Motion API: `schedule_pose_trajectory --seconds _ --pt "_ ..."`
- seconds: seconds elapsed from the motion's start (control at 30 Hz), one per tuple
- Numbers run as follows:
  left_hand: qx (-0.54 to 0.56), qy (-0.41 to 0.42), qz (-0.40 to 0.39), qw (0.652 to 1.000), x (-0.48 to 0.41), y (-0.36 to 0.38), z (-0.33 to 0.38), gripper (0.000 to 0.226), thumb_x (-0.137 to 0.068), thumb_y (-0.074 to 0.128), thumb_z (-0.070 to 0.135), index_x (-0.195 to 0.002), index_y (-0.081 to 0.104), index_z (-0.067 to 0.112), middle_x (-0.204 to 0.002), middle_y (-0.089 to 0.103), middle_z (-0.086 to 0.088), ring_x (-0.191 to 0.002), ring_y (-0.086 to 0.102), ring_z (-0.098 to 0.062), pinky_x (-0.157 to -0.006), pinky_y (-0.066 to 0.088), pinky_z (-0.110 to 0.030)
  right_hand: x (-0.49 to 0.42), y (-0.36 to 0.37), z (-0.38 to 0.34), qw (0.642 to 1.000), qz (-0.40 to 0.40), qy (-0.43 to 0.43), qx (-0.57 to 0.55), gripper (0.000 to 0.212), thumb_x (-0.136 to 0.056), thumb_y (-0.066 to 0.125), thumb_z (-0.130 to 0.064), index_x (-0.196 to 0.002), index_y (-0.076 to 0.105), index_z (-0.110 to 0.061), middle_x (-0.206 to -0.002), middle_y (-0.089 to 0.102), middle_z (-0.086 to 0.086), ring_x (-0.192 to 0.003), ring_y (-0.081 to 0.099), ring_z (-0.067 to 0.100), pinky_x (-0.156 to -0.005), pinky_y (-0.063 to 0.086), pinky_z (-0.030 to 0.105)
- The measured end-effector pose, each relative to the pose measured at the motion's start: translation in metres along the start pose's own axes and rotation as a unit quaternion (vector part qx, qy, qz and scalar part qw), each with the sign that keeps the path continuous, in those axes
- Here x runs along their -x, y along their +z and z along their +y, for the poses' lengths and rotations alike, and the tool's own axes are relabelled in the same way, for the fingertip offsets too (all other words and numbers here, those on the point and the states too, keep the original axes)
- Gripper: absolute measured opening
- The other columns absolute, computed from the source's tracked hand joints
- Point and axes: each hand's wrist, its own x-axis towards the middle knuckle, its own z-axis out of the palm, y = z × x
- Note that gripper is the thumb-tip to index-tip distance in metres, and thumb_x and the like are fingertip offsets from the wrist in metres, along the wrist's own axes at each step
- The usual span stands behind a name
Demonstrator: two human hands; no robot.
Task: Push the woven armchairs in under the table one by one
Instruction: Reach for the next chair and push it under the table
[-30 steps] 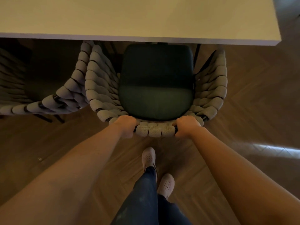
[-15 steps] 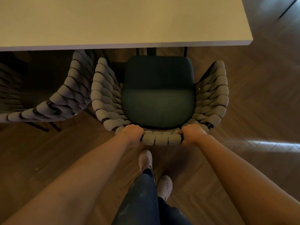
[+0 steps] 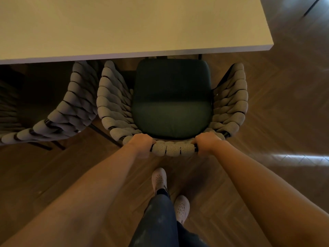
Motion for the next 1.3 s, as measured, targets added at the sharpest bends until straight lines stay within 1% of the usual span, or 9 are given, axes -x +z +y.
schedule_pose_trajectory --seconds 0.17,0.33,0.47,0.53,0.67,0.83,0.97,1.2,1.3 --pt "-0.010 0.012 0.016 1.000 -0.007 -0.009 0.000 0.034 -0.087 0.057 0.020 -0.120 0.059 0.029 -0.088 0.060 0.005 -0.075 0.051 -0.014 -0.067 0.041 -0.027 -0.001 -0.017 0.004 0.999 -0.016 0.019 0.031 0.019 -0.088 0.060 -0.017 -0.106 0.062 -0.021 -0.075 0.050 -0.004 -0.078 0.053 0.016 -0.077 0.051 0.032" --pt "-0.012 0.014 0.016 1.000 -0.018 -0.021 0.008 0.023 -0.088 0.056 0.019 -0.110 0.062 0.024 -0.084 0.057 0.002 -0.073 0.050 -0.015 -0.065 0.040 -0.027 -0.004 -0.026 0.021 0.999 -0.017 0.018 0.038 0.023 -0.082 0.066 -0.024 -0.103 0.059 -0.029 -0.080 0.053 -0.006 -0.078 0.054 0.016 -0.072 0.047 0.030" --pt "-0.010 0.018 0.015 1.000 -0.021 -0.022 0.008 0.024 -0.087 0.056 0.018 -0.110 0.062 0.023 -0.085 0.060 0.001 -0.073 0.052 -0.015 -0.063 0.039 -0.027 -0.006 -0.026 0.027 0.999 -0.015 0.011 0.046 0.017 -0.082 0.067 -0.027 -0.089 0.052 -0.030 -0.070 0.046 -0.009 -0.076 0.054 0.015 -0.073 0.048 0.030" --pt "-0.009 0.021 0.019 1.000 -0.021 -0.022 0.009 0.025 -0.088 0.056 0.019 -0.111 0.061 0.024 -0.082 0.055 0.003 -0.073 0.050 -0.014 -0.063 0.038 -0.026 -0.007 -0.027 0.030 0.999 -0.015 0.002 0.040 0.014 -0.084 0.064 -0.025 -0.097 0.058 -0.030 -0.069 0.045 -0.010 -0.077 0.054 0.015 -0.075 0.049 0.031" --pt "0.009 0.021 0.035 0.999 -0.027 -0.028 0.010 0.024 -0.086 0.058 0.018 -0.108 0.064 0.025 -0.082 0.059 0.003 -0.074 0.052 -0.015 -0.065 0.043 -0.027 -0.009 -0.031 0.040 0.999 -0.006 -0.003 0.038 0.026 -0.085 0.064 -0.023 -0.110 0.061 -0.031 -0.069 0.044 -0.013 -0.076 0.052 0.013 -0.070 0.042 0.028" --pt "0.017 0.032 0.031 0.999 -0.035 -0.034 0.010 0.027 -0.083 0.059 0.018 -0.108 0.064 0.028 -0.081 0.060 0.002 -0.073 0.053 -0.015 -0.063 0.043 -0.028 -0.013 -0.035 0.046 0.999 0.004 0.012 0.046 0.028 -0.085 0.062 -0.017 -0.109 0.061 -0.030 -0.075 0.049 -0.010 -0.077 0.051 0.014 -0.073 0.044 0.030" --pt "0.009 0.032 0.028 0.999 -0.035 -0.034 0.007 0.022 -0.084 0.059 0.018 -0.104 0.064 0.025 -0.075 0.056 0.004 -0.069 0.052 -0.014 -0.061 0.041 -0.026 -0.018 -0.032 0.050 0.999 0.013 0.007 0.033 0.022 -0.086 0.064 -0.026 -0.106 0.063 -0.032 -0.078 0.054 -0.010 -0.077 0.054 0.013 -0.074 0.044 0.030" --pt "0.027 0.033 0.024 0.999 -0.043 -0.038 0.003 0.026 -0.083 0.061 0.018 -0.108 0.064 0.024 -0.082 0.062 0.001 -0.075 0.057 -0.015 -0.067 0.049 -0.028 -0.022 -0.040 0.051 0.997 0.008 0.034 0.066 0.016 -0.088 0.059 -0.023 -0.098 0.054 -0.034 -0.088 0.053 -0.007 -0.090 0.054 0.017 -0.095 0.038 0.039" --pt "0.035 0.026 0.020 0.999 -0.037 -0.028 0.000 0.024 -0.084 0.061 0.018 -0.107 0.063 0.024 -0.082 0.060 0.002 -0.075 0.056 -0.015 -0.072 0.052 -0.030 -0.025 -0.027 0.041 0.997 0.029 0.042 0.057 0.019 -0.087 0.062 -0.029 -0.105 0.059 -0.035 -0.094 0.061 -0.007 -0.097 0.058 0.018 -0.099 0.036 0.043"
